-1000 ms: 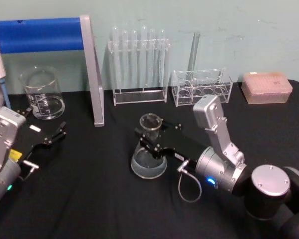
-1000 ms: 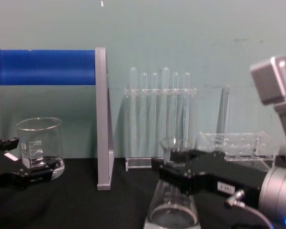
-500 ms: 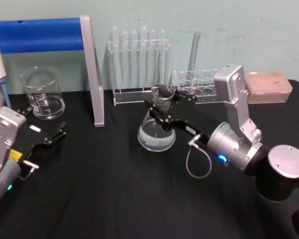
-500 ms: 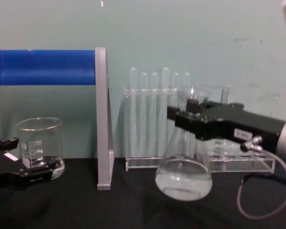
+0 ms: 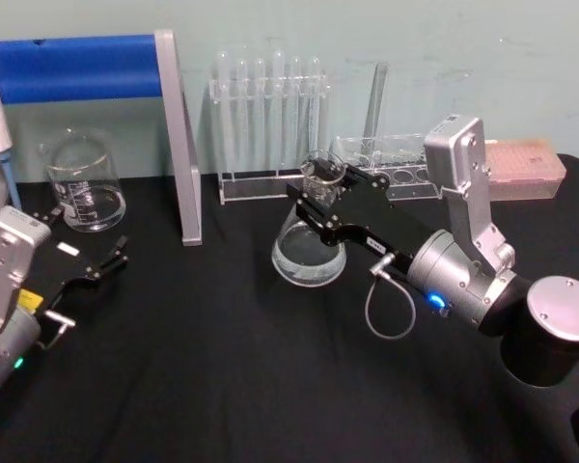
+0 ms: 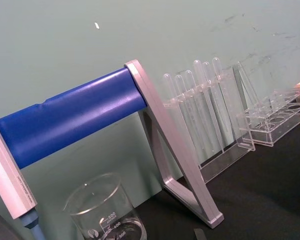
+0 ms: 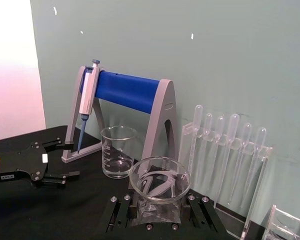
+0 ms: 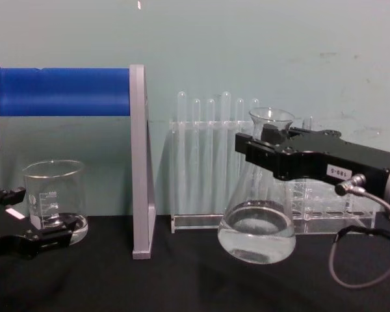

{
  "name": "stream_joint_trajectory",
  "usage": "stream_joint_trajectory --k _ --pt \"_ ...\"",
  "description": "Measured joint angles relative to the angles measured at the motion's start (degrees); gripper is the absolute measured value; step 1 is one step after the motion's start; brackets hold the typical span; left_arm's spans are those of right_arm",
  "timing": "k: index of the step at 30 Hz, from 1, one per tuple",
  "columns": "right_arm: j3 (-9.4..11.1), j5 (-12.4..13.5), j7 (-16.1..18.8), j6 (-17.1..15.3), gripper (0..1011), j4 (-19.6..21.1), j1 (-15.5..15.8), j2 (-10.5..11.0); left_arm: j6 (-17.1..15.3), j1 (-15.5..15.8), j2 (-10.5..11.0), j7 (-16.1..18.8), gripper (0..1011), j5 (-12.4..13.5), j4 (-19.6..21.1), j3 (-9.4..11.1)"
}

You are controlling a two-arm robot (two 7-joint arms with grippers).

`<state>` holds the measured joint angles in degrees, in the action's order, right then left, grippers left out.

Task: Grasp the erlenmeyer flask with one hand, shake it three times, then place it back.

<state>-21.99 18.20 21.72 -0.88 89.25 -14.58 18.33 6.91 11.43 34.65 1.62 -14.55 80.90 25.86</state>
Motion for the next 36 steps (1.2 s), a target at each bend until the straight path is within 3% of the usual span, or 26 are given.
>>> stream_joint_trajectory --k 24,33,36 --pt "-0.6 -0.5 -0.4 -0.7 449 -0.3 0.0 -0.4 0.0 0.0 0.0 0.0 1001 0.0 0.0 0.0" --pt "-2.9 -0.3 1.7 -0.7 449 1.0 0.3 -0.8 0.0 0.0 0.0 0.0 1001 0.0 0.0 0.0" --pt "-4.6 0.4 3.3 -1.0 449 2.2 0.8 -0.9 0.0 0.0 0.0 0.0 1001 0.0 0.0 0.0"
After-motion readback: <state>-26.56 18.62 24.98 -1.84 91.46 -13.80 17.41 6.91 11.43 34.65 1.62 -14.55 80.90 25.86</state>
